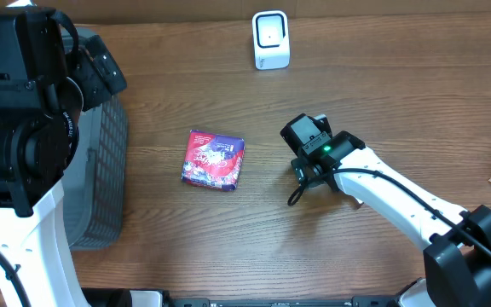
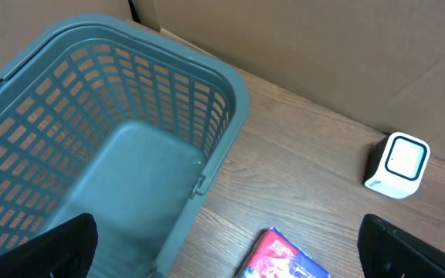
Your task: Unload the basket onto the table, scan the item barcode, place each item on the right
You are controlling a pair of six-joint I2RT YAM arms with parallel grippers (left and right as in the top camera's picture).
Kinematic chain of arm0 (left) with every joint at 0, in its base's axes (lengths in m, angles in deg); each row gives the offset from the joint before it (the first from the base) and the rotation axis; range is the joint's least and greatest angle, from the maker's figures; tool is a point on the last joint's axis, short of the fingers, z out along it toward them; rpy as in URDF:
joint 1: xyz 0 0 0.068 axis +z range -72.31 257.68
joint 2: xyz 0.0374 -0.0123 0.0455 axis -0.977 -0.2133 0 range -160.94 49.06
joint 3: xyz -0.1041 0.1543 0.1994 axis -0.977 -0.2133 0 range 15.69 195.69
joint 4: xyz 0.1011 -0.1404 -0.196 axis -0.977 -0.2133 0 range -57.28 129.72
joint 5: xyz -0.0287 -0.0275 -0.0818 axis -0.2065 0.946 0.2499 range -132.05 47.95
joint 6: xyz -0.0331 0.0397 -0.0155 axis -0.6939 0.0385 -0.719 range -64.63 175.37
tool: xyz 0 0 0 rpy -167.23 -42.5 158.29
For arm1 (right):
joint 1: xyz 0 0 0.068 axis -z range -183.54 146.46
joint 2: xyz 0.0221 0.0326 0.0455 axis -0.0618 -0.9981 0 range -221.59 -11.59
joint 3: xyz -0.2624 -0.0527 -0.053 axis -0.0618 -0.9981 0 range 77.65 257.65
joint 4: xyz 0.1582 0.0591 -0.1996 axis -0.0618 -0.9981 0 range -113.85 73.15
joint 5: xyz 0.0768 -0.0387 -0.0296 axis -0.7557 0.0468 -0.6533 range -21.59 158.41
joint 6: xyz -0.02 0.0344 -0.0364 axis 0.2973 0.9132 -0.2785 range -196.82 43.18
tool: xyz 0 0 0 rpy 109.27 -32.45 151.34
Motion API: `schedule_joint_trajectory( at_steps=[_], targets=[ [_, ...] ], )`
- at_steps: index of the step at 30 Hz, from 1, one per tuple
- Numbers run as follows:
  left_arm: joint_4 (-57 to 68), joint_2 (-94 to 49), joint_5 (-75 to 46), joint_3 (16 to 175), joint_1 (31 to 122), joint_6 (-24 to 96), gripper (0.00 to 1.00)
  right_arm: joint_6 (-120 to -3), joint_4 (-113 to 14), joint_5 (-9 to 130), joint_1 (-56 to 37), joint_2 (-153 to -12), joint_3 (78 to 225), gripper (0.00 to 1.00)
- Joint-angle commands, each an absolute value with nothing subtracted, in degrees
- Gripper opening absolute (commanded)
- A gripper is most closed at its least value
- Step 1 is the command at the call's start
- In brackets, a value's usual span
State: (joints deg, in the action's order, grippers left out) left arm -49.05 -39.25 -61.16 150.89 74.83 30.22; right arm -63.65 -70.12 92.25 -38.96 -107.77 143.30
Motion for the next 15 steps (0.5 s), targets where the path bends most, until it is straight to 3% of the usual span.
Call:
schedule_joint_trajectory(
  at_steps=[1, 3, 8, 15],
  targets=[
    [-49.0, -39.6, -61.9, 151.2, 75.1, 29.6, 1.00, -52.4, -72.5, 76.0, -37.5, -105.7, 145.8, 1.00],
    [-49.0, -39.6, -61.9, 151.2, 75.1, 29.6, 1.00, -53.0, -74.3, 68.9, -36.6, -104.0, 147.6, 1.00],
    [-49.0, -39.6, -61.9, 151.2, 75.1, 29.6, 1.00, -68.8, -80.5, 57.1, -30.0, -101.0, 152.6, 1.00],
    [-49.0, -39.6, -61.9, 151.2, 75.1, 29.6, 1.00, -83.2, -77.2, 41.6, -9.6, -103.2, 152.6, 1.00]
  ],
)
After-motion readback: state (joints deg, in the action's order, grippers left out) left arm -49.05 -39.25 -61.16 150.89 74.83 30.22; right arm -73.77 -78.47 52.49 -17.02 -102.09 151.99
